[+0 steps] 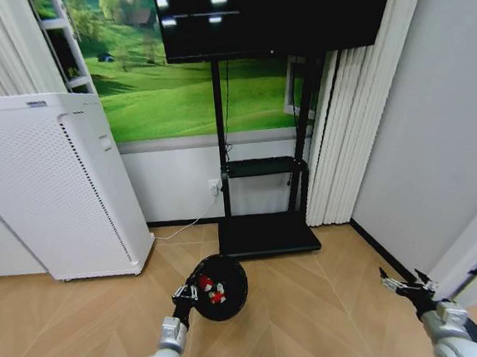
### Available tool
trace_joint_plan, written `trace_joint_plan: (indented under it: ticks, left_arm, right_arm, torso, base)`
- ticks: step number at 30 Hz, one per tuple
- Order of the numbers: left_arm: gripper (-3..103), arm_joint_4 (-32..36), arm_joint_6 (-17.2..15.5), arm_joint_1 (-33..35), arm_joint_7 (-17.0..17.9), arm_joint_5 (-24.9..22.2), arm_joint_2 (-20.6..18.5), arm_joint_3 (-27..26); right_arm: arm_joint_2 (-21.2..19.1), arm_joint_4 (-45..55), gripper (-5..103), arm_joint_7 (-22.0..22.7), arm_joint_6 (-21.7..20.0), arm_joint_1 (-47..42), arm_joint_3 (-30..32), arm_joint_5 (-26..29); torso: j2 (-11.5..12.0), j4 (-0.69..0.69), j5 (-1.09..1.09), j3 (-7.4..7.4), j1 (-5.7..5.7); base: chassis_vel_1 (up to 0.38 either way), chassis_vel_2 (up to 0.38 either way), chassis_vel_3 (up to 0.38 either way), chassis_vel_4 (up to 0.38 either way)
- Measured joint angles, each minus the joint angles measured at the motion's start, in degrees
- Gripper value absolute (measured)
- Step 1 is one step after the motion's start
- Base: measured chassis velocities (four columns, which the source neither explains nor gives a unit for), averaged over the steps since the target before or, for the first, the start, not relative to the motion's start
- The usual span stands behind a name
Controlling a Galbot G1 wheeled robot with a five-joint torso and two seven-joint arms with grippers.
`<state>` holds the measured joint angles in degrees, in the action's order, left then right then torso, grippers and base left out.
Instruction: Pick up the trash bin and place the garbage on the floor into it.
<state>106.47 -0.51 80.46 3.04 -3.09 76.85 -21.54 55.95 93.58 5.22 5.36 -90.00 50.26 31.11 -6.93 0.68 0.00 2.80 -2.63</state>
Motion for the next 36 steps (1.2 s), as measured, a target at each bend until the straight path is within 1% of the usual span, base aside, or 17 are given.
trace_joint_plan:
  ticks: [1, 3, 4, 5, 7, 8, 9, 13, 14, 19, 22, 26, 30, 32, 33, 35, 36]
  left_arm:
    - [7, 0.0, 0.0, 0.0, 0.0, 0.0, 0.0, 0.0]
    - [7, 0.0, 0.0, -0.1, 0.0, 0.0, 0.0, 0.0]
    - [7, 0.0, 0.0, -0.1, 0.0, 0.0, -0.1, 0.0]
    - [7, 0.0, 0.0, -0.1, 0.0, 0.0, -0.1, 0.0]
    - [7, 0.0, 0.0, -0.1, 0.0, 0.0, -0.1, 0.0]
    - [7, 0.0, 0.0, 0.0, 0.0, 0.0, -0.1, 0.0]
    - [7, 0.0, 0.0, 0.0, 0.0, 0.0, -0.1, -0.1]
    - [7, 0.0, 0.0, 0.1, 0.0, 0.0, -0.1, -0.1]
    - [7, 0.0, 0.0, 0.2, 0.0, 0.0, -0.2, -0.1]
    - [7, 0.2, 0.0, 0.5, 0.1, 0.1, -0.3, -0.2]
    - [7, 0.5, 0.0, 0.8, 0.2, 0.2, -0.3, -0.1]
    - [7, 2.0, -0.1, 2.2, 1.0, 0.4, 0.1, 1.3]
    - [7, 3.9, -1.3, 3.8, 2.2, -0.3, 0.0, 2.6]
    - [7, 6.0, -2.9, 6.1, 3.4, -1.2, -1.1, 4.1]
    - [7, 6.0, -2.9, 6.1, 3.4, -1.2, -1.1, 4.1]
    - [7, 7.6, -4.2, 7.8, 4.7, -1.7, -2.9, 4.5]
    - [7, 8.2, -4.8, 8.6, 5.1, -1.9, -4.4, 4.4]
  right_arm:
    - [0.0, 0.0, 100, 0.0, 0.0, 0.0, 0.0, 0.0]
    - [0.0, 0.0, 100, 0.0, 0.0, 0.0, 0.0, 0.0]
    - [0.0, 0.0, 100, 0.0, 0.0, 0.0, 0.0, 0.0]
    - [0.0, 0.0, 100, 0.0, 0.0, 0.0, 0.0, 0.0]
    - [0.0, 0.0, 100, 0.0, 0.0, 0.0, 0.0, 0.0]
    - [0.0, 0.0, 100, 0.0, 0.0, 0.0, 0.0, 0.0]
    - [0.0, 0.0, 100, 0.0, 0.0, 0.0, 0.0, 0.0]
    - [0.0, 0.0, 100, 0.0, 0.0, 0.0, 0.0, 0.0]
    - [0.0, 0.0, 100, 0.0, 0.0, 0.0, 0.0, 0.0]
    - [0.0, 0.0, 100, 0.0, 0.0, 0.0, 0.0, 0.0]
    - [0.0, 0.0, 100, 0.0, 0.0, 0.0, 0.0, 0.0]
    - [0.0, 0.0, 100, 0.0, 0.0, 0.0, 0.0, 0.0]
    - [0.0, 0.0, 100, 0.0, 0.0, 0.0, 0.0, 0.0]
    - [0.0, 0.0, 100, 0.0, 0.0, 0.0, 0.0, 0.0]
    - [0.0, 0.0, 100, 0.0, 0.0, 0.0, 0.0, 0.0]
    - [0.0, 0.0, 100, 0.0, 0.0, 0.0, 0.0, 0.0]
    - [0.0, 0.0, 100, 0.0, 0.0, 0.0, 0.0, 0.0]
  torso:
    - [0.0, -0.02, -0.01, 0.01, 0.0]
    - [0.0, -0.01, 0.02, 0.0, 0.0]
    - [0.0, -0.01, -0.05, 0.01, 0.0]
    - [0.0, -0.01, -0.05, 0.01, 0.0]
    - [0.0, -0.02, 0.02, 0.02, -0.01]
    - [0.0, -0.04, 0.01, 0.02, -0.01]
    - [0.0, -0.01, -0.02, 0.02, -0.02]
    - [0.0, -0.02, 0.0, 0.02, -0.02]
    - [0.0, -0.04, 0.0, 0.02, -0.02]
    - [0.0, -0.02, -0.01, 0.02, -0.02]
    - [0.0, -0.03, -0.01, 0.02, -0.02]
    - [0.0, 0.01, 0.0, 0.02, -0.02]
    - [0.0, 0.01, 0.02, 0.02, -0.02]
    - [0.0, 0.01, -0.01, 0.02, -0.02]
    - [0.0, 0.01, -0.01, 0.02, -0.02]
    - [0.0, -0.02, 0.0, 0.01, -0.01]
    - [0.0, -0.03, -0.01, 0.01, -0.01]
  base:
    - [0.316, 0.217, -0.319, -0.205]
    - [0.325, 0.241, -0.327, -0.205]
    - [0.334, 0.33, -0.33, -0.267]
    - [0.334, 0.33, -0.33, -0.267]
    - [0.325, 0.333, -0.314, -0.363]
    - [0.313, 0.337, -0.303, -0.375]
    - [0.339, 0.385, -0.338, -0.399]
    - [0.351, 0.376, -0.342, -0.387]
    - [0.346, 0.369, -0.337, -0.319]
    - [0.28, 0.265, -0.251, -0.245]
    - [0.093, 0.047, -0.072, -0.064]
    - [-0.051, -0.031, 0.043, 0.03]
    - [-0.086, -0.058, 0.084, 0.042]
    - [-0.035, -0.018, 0.023, 0.014]
    - [0.0, 0.0, 0.0, 0.0]
    - [0.0, 0.0, 0.0, 0.0]
    - [0.0, 0.0, 0.0, 0.0]
